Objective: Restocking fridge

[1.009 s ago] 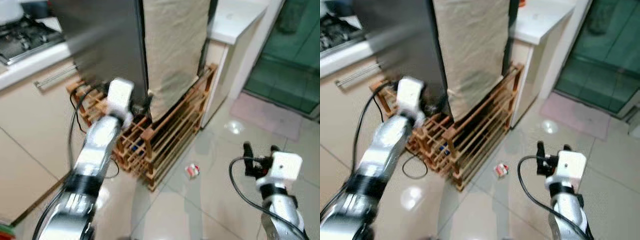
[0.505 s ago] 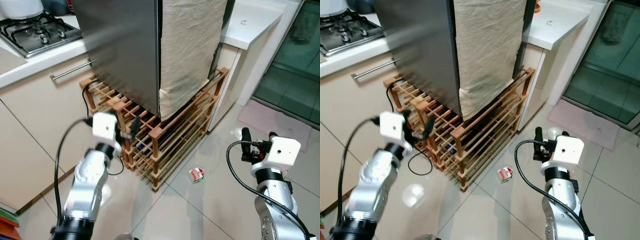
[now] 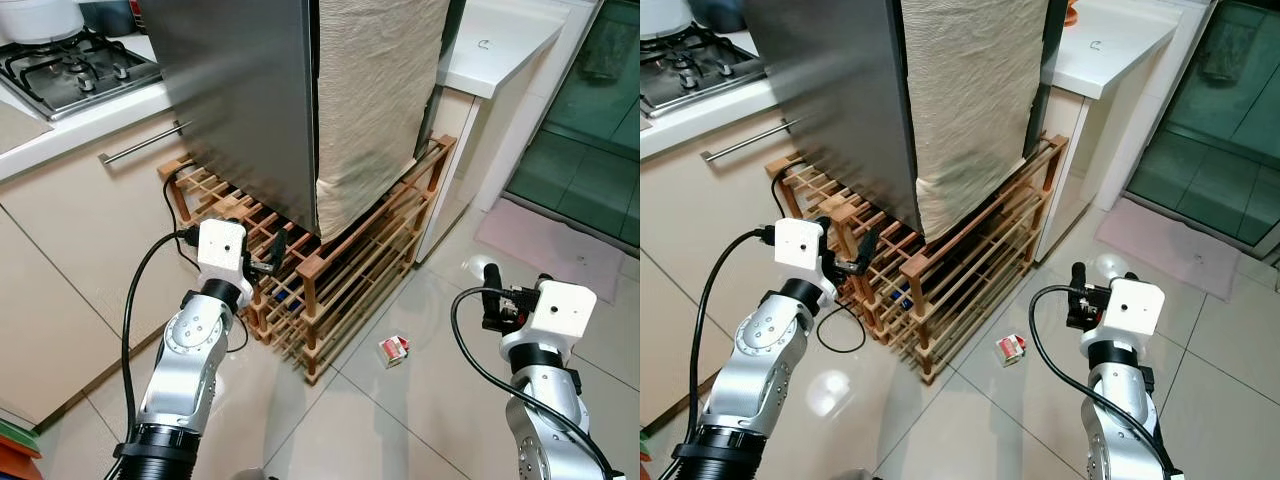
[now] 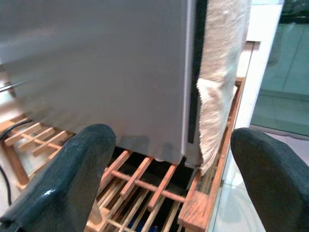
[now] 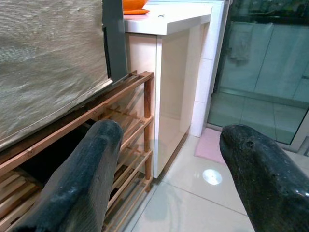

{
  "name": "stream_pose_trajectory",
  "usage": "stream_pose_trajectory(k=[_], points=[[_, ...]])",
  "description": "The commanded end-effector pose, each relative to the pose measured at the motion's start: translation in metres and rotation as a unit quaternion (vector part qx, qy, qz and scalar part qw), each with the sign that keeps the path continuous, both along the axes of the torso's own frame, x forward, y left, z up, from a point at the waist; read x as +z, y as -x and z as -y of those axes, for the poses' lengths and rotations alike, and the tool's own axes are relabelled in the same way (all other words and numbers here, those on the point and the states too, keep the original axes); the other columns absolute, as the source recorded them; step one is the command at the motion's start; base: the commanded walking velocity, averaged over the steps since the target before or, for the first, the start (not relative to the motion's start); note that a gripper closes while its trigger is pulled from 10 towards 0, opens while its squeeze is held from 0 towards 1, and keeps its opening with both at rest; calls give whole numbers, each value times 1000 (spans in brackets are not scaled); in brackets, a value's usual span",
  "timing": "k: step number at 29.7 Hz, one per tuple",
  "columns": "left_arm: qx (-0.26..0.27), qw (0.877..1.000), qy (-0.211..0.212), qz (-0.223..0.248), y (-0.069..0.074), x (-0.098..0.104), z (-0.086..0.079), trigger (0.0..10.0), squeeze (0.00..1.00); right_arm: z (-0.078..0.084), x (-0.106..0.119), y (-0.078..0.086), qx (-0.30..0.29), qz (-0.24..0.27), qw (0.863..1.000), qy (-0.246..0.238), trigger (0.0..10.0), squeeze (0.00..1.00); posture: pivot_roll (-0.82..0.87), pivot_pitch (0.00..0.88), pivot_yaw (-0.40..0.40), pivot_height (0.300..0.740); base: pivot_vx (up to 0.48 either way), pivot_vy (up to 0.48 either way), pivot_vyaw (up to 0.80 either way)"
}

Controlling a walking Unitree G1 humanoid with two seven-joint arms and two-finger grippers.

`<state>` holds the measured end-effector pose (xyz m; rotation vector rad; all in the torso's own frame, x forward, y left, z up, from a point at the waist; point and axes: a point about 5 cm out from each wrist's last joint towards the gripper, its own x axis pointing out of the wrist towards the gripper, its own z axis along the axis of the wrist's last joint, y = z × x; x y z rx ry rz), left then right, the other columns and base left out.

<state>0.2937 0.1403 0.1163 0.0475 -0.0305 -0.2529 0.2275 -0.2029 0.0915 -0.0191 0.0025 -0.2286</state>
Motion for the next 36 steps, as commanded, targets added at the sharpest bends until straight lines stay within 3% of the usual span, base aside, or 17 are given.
stream_pose_trajectory(k=[1,11,20,26,31,36], points=[[-2,1000,-8,21,-4,10,3,10000,0,1,-3,1,3,-3,1000,5,10000,0,41,0,24,740,480,0,0],[16,999,24,21,-5,13,2,10000,0,6,-8,-3,8,-11,1000,16,10000,0,43,0,19,740,478,0,0],[35,999,10,22,-5,10,-3,10000,0,7,-13,-3,12,-16,1000,19,10000,0,49,0,15,740,455,0,0],[38,999,-5,15,-7,8,-5,10000,0,8,-18,-3,16,-23,999,20,10000,0,47,0,14,740,0,0,0],[22,1000,-14,6,-18,12,-7,10000,0,9,-21,-2,17,-28,999,20,10000,0,42,0,16,740,0,0,0],[-20,1000,-4,2,-28,26,6,10000,0,9,-24,-2,19,-29,999,20,10000,0,39,0,21,740,0,0,0]])
